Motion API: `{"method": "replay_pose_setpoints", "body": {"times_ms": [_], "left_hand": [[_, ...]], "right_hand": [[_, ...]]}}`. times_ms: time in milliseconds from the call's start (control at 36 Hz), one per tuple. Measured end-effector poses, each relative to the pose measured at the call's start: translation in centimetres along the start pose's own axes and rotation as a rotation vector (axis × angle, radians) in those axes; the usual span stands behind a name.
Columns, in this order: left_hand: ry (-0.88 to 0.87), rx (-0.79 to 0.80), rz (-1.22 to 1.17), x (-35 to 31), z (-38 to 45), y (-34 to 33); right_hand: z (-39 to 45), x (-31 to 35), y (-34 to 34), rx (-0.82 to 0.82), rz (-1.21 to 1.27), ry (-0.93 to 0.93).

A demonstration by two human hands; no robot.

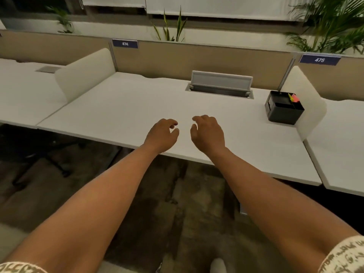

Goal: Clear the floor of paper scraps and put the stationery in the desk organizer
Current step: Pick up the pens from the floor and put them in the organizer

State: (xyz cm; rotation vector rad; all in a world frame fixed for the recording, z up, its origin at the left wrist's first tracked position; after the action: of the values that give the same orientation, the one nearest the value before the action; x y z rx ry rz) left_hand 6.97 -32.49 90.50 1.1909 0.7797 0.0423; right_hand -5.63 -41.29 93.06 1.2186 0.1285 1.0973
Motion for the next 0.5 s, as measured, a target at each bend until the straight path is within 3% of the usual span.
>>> {"method": "replay_pose_setpoints", "body": {"times_ms": [222, 500], "left_hand": [[0.117, -0.019, -0.045, 5.9, -7.8, 2.2], [0.327, -0.147, -0.015, 11.2, -15.1, 1.8]], "right_hand": [[-5.8, 5.6, -2.2, 0.077, 0.018, -0.001], [-10.6, 6.7, -6.6, 0.199, 0.09, 0.037]]}}
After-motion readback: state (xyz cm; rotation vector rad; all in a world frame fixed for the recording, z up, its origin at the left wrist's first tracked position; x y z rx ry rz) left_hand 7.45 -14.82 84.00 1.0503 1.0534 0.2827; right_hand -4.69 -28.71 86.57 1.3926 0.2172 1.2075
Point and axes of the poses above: each hand's wrist, its own z-axis towards the middle knuckle, its own y-axis out of the back of the hand, x = y × z, the point moved 10 cm from there along z, towards the middle knuckle, and after that the axes turned 7 degrees about z, right-handed, at the moved point
